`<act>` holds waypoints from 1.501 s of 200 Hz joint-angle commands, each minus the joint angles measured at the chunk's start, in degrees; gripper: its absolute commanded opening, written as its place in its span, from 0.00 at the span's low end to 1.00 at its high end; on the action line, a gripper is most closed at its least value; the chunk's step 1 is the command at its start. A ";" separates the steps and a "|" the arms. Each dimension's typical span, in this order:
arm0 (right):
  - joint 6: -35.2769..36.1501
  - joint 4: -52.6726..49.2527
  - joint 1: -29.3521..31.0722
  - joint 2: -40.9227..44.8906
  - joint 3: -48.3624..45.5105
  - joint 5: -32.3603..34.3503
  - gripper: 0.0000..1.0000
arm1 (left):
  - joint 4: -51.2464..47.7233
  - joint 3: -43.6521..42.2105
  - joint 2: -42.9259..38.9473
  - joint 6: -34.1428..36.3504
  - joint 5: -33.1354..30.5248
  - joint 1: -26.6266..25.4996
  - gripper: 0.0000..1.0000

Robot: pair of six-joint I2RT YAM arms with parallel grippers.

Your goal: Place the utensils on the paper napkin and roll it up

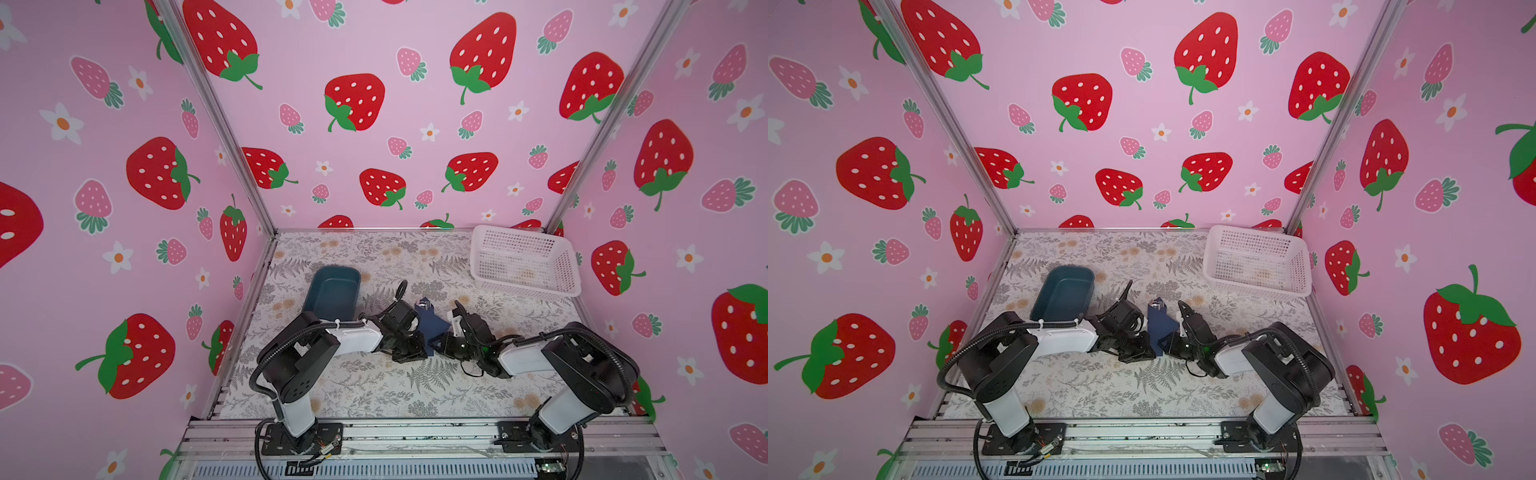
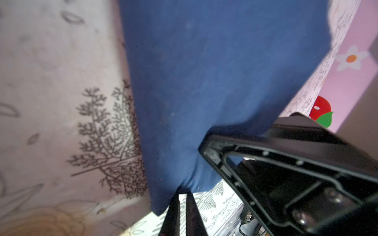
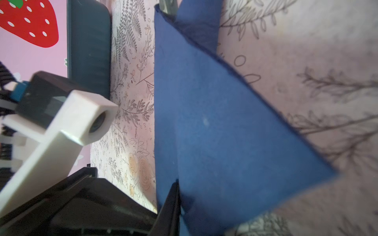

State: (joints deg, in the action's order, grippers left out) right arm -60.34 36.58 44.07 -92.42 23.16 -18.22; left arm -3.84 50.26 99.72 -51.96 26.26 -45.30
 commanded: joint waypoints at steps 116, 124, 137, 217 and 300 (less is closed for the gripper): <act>-0.23 -2.92 -0.14 -0.93 -0.92 -0.05 0.18 | 1.01 0.61 0.62 -0.77 -1.65 0.89 0.12; -0.22 -3.00 -0.17 -0.99 -0.76 -0.15 0.17 | 0.61 0.29 0.95 -0.55 -1.68 0.61 0.12; -0.22 -3.17 -0.15 -0.94 -0.67 -0.15 0.18 | -0.84 -0.38 1.26 -0.42 -2.31 0.17 0.11; 7.40 -5.82 -0.27 -1.20 0.69 -6.48 0.17 | -2.80 -3.17 -12.08 0.44 -9.14 -0.34 0.22; 10.15 -8.16 -1.35 5.61 -6.93 -8.14 0.16 | -0.35 2.34 -6.72 -0.20 -2.80 2.85 0.22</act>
State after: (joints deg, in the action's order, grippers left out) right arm -51.70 33.39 43.42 -87.68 18.90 -26.02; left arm -4.78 48.51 89.89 -52.29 20.43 -42.44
